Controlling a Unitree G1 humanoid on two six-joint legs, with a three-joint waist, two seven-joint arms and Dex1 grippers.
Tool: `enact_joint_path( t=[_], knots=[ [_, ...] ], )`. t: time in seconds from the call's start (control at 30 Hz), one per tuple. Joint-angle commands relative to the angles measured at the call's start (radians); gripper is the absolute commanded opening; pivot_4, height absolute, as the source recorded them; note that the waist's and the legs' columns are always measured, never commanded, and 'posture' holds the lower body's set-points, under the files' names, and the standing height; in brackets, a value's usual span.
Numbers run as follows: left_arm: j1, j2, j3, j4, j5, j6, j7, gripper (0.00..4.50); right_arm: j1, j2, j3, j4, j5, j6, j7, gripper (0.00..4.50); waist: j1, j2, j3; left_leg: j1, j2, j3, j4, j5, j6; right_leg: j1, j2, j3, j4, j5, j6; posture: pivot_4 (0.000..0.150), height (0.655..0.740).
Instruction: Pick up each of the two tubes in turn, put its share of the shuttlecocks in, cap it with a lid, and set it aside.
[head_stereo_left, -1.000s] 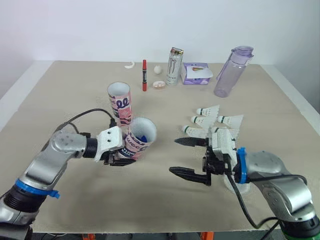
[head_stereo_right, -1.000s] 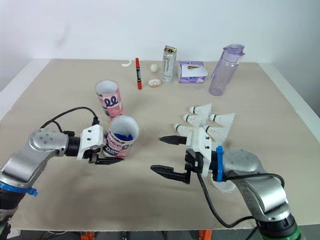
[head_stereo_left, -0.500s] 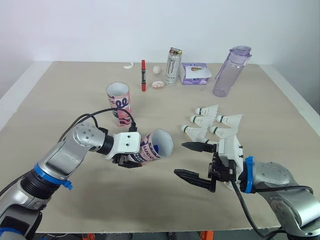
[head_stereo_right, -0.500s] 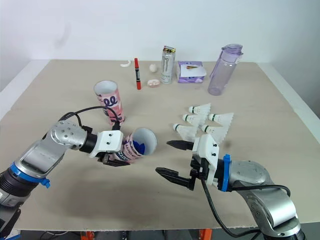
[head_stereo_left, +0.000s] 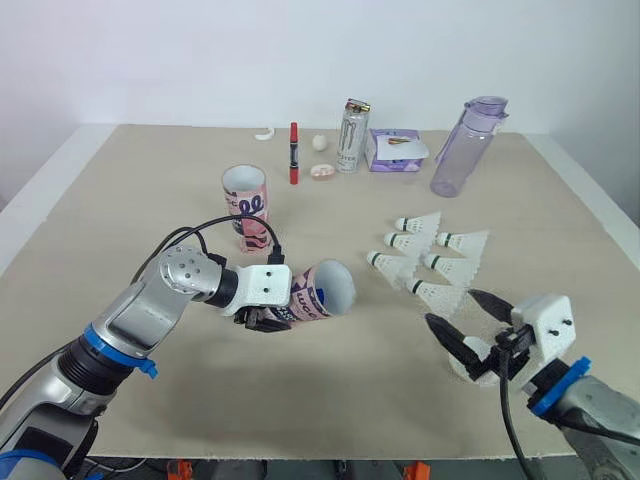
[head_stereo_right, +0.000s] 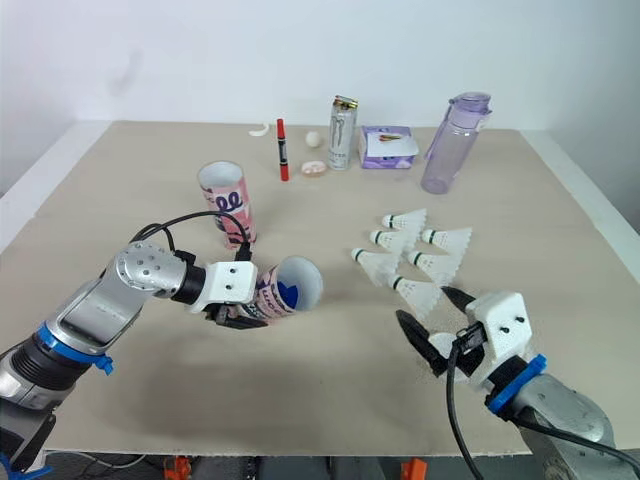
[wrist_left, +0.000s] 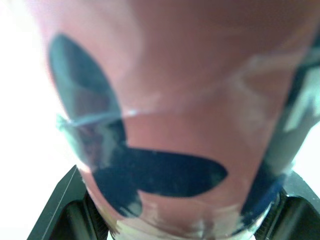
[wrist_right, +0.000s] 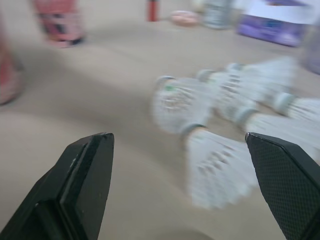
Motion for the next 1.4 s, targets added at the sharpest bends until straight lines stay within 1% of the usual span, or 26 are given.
enact_joint_path(
  t=[0.03, 0.37, 0.53, 0.97, 1.07, 1.13, 1.17, 1.2, 1.33, 1.4],
  knots=[
    [0.001, -0.004, -0.021, 0.017, 0.03, 0.005, 0.004, 2.88, -0.018, 0.011, -0.004, -0.003, 0.015, 0.03, -0.034, 4.5, -0.001, 0.001, 0.0, 0.0, 0.0, 0.0, 0.0, 0.0, 0.0, 0.0, 0.0, 0.0, 0.0, 0.0, 0.0, 0.15, 0.74],
    [0.013, -0.007, -0.011, 0.0, 0.044, 0.018, 0.011, 2.88, -0.095, 0.027, 0.082, 0.047, 0.064, 0.137, -0.045, 4.5, 0.0, 0.003, -0.002, -0.001, 0.0, 0.001, 0.0, 0.001, 0.002, 0.0, 0.0, 0.0, 0.0, 0.001, -0.001, 0.15, 0.74],
    [0.019, -0.007, -0.006, -0.012, 0.046, 0.029, 0.015, 2.88, -0.145, 0.038, 0.093, 0.085, 0.082, 0.187, -0.067, 4.5, -0.001, 0.003, -0.002, -0.001, 0.0, 0.001, 0.0, 0.001, 0.002, 0.0, 0.0, 0.0, 0.0, 0.001, -0.001, 0.15, 0.74],
    [0.027, -0.003, 0.003, -0.041, 0.046, 0.058, 0.031, 2.88, -0.254, 0.047, 0.126, 0.177, 0.066, 0.233, -0.107, 4.5, -0.001, 0.003, -0.002, -0.001, 0.0, 0.001, 0.0, 0.001, 0.002, 0.0, 0.0, 0.001, 0.0, 0.001, 0.0, 0.15, 0.74],
    [0.031, -0.001, 0.005, -0.045, 0.046, 0.062, 0.035, 2.87, -0.265, 0.052, 0.13, 0.19, 0.066, 0.237, -0.116, 3.68, -0.001, 0.003, -0.002, -0.001, 0.0, 0.001, -0.001, 0.001, 0.002, 0.0, 0.0, 0.001, 0.0, 0.001, 0.0, 0.15, 0.74],
    [0.033, -0.001, 0.007, -0.048, 0.047, 0.066, 0.039, 2.87, -0.277, 0.059, 0.129, 0.203, 0.064, 0.236, -0.126, 2.81, -0.001, 0.003, -0.002, -0.001, 0.0, 0.001, 0.0, 0.001, 0.002, 0.0, 0.0, 0.001, 0.0, 0.001, 0.0, 0.15, 0.74],
    [0.033, -0.002, 0.007, -0.046, 0.048, 0.066, 0.04, 2.87, -0.286, 0.064, 0.127, 0.211, 0.064, 0.239, -0.133, 2.18, -0.001, 0.004, -0.002, -0.001, 0.0, 0.001, -0.001, 0.001, 0.002, 0.0, 0.0, 0.001, 0.0, 0.001, 0.0, 0.15, 0.74],
    [0.032, -0.002, 0.007, -0.046, 0.048, 0.066, 0.041, 2.87, -0.292, 0.067, 0.126, 0.216, 0.064, 0.241, -0.137, 1.91, -0.001, 0.004, -0.002, -0.001, 0.0, 0.001, -0.001, 0.001, 0.002, 0.0, 0.0, 0.001, 0.0, 0.001, 0.0, 0.15, 0.74],
    [0.031, -0.003, 0.007, -0.046, 0.049, 0.067, 0.044, 2.87, -0.303, 0.065, 0.131, 0.227, 0.057, 0.239, -0.14, 0.06, -0.001, 0.004, -0.002, -0.001, 0.0, 0.001, -0.001, 0.001, 0.002, 0.0, 0.0, 0.001, 0.0, 0.001, 0.0, 0.15, 0.74],
    [0.03, -0.003, 0.006, -0.045, 0.05, 0.067, 0.045, 2.87, -0.306, 0.064, 0.135, 0.232, 0.049, 0.235, -0.139, 0.06, -0.001, 0.004, -0.002, -0.001, 0.0, 0.001, -0.001, 0.001, 0.002, 0.0, 0.0, 0.001, 0.0, 0.001, 0.0, 0.15, 0.74]
  ],
)
